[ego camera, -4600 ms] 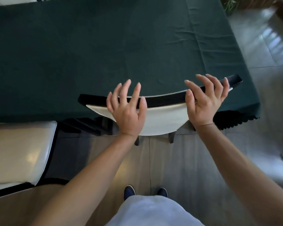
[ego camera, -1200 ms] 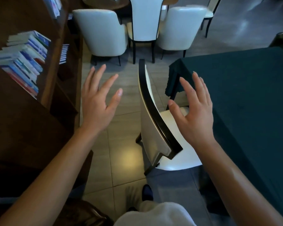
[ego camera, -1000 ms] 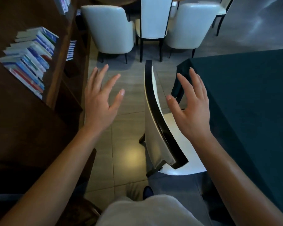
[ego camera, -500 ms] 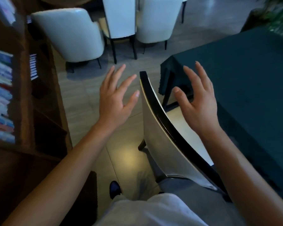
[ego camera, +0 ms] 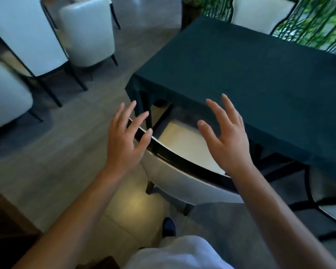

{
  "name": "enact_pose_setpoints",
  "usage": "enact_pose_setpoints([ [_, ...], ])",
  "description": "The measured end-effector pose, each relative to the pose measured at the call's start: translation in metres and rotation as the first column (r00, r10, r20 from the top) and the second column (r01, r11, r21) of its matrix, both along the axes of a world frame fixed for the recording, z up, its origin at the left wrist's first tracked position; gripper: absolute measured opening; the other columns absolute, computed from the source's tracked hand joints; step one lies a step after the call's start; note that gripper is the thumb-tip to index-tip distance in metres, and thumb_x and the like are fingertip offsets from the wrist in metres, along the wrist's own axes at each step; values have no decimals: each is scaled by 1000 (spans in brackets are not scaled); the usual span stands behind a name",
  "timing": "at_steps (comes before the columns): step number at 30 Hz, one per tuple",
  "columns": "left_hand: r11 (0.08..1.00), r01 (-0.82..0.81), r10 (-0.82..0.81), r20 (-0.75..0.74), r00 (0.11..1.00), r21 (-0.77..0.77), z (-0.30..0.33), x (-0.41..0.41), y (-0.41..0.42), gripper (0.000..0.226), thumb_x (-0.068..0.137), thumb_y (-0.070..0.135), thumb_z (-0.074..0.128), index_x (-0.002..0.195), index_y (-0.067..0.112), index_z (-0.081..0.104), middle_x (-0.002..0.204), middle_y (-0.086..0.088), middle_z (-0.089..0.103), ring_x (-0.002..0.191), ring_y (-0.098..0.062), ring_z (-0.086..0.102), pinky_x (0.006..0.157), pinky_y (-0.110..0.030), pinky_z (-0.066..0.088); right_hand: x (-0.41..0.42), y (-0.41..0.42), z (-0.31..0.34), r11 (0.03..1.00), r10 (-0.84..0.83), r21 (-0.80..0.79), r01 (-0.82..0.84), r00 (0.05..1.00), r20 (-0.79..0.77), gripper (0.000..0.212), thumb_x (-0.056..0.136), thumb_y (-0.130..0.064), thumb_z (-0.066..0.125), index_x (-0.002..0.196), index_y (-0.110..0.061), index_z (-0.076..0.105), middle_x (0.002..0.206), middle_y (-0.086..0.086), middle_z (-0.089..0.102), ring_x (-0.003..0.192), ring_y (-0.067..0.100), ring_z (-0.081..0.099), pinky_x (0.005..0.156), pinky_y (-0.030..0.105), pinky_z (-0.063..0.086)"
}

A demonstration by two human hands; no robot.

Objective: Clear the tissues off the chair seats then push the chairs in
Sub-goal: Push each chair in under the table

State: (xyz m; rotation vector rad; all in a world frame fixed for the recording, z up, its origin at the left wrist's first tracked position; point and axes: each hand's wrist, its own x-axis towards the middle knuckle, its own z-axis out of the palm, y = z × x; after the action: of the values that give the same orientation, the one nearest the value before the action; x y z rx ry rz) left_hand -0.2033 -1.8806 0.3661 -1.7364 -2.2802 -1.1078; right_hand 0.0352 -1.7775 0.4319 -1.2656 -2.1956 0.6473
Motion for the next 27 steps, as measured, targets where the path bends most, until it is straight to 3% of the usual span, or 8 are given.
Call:
enact_pose_setpoints([
  [3, 998, 36, -35, 13, 999, -55, -15, -5, 5, 51, 102, 50, 43, 145, 26, 56, 168, 1, 28, 159, -20, 11, 125, -50, 21, 4, 5, 0, 998, -64, 9, 64, 998, -12, 56, 103, -54, 52, 155, -45, 36, 172, -12, 13, 158, 16, 12, 124, 52, 26],
  [6, 994, 91, -95, -76, 993, -62, -23, -15, 10, 50, 103, 50, 41, 142, 24, 59, 166, -1, 32, 159, -25, 14, 123, -61, 21, 10, -2, -4, 996, -91, 3, 91, 996, 1, 57, 100, -58, 52, 154, -46, 37, 172, -13, 13, 158, 14, 10, 125, 51, 23],
  [13, 947, 315, -320, -160, 934, -59, -36, -32, 21, 48, 103, 48, 43, 137, 22, 64, 162, -5, 40, 157, -30, 21, 123, -62, 20, 18, -46, -17, 945, -325, 45, 324, 946, 18, 60, 95, -67, 42, 150, -44, 46, 172, -9, 18, 159, 13, 5, 128, 47, 12],
  [17, 913, 404, -408, -128, 904, -59, -44, -43, 15, 50, 104, 49, 40, 139, 22, 63, 162, -5, 39, 157, -28, 22, 124, -61, 19, 12, -83, -42, 883, -462, 121, 454, 886, 40, 56, 97, -63, 44, 147, -40, 53, 171, -4, 22, 160, 18, 7, 128, 52, 12],
  [23, 929, 371, -353, -274, 895, 13, -69, -42, 15, 46, 107, 46, 39, 138, 24, 64, 153, -3, 53, 150, -32, 35, 125, -61, 16, 7, -101, -100, 776, -581, 374, 508, 806, 110, 51, 102, -54, 47, 146, -31, 58, 167, 3, 32, 159, 29, 16, 126, 59, 13],
  [27, 923, 378, -348, -255, 902, 76, -69, -43, 20, 47, 107, 49, 41, 137, 24, 66, 152, -1, 55, 152, -34, 33, 124, -63, 16, 2, -93, -122, 729, -630, 445, 520, 763, 141, 44, 103, -52, 45, 126, -28, 74, 158, 4, 49, 155, 30, 28, 125, 59, 16],
])
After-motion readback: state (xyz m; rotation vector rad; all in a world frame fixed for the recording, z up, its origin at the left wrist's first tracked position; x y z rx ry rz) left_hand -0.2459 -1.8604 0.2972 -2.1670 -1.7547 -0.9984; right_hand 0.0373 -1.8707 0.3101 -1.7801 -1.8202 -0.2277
